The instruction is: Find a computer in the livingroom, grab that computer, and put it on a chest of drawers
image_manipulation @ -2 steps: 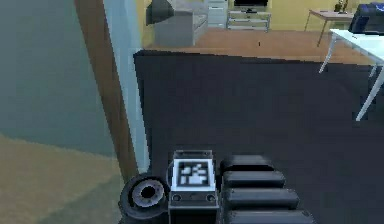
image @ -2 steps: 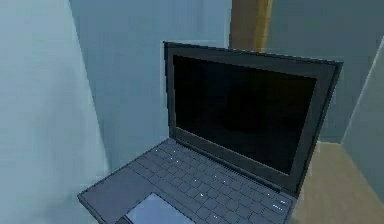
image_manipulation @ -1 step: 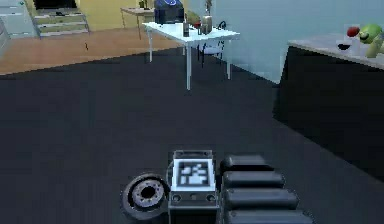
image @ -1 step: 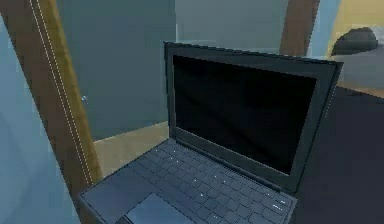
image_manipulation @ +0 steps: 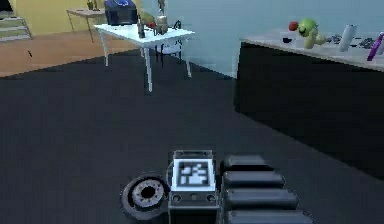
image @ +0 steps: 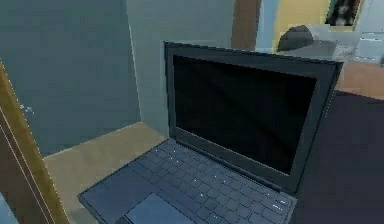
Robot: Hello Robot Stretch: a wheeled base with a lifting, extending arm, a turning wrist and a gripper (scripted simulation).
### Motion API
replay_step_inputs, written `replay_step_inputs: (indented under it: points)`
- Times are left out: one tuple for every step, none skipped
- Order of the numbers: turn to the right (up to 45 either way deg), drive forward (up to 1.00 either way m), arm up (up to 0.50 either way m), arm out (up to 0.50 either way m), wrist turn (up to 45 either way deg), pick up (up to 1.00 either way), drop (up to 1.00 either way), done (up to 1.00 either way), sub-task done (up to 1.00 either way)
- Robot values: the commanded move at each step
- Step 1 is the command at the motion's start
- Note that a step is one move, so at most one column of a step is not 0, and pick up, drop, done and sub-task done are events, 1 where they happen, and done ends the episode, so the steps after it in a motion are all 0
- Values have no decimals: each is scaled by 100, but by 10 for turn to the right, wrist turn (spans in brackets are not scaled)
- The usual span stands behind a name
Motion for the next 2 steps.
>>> replay_step_inputs:
  points:
    - [0, 60, 0, 0, 0, 0, 0, 0, 0]
    - [-390, 0, 0, 0, 0, 0, 0, 0, 0]
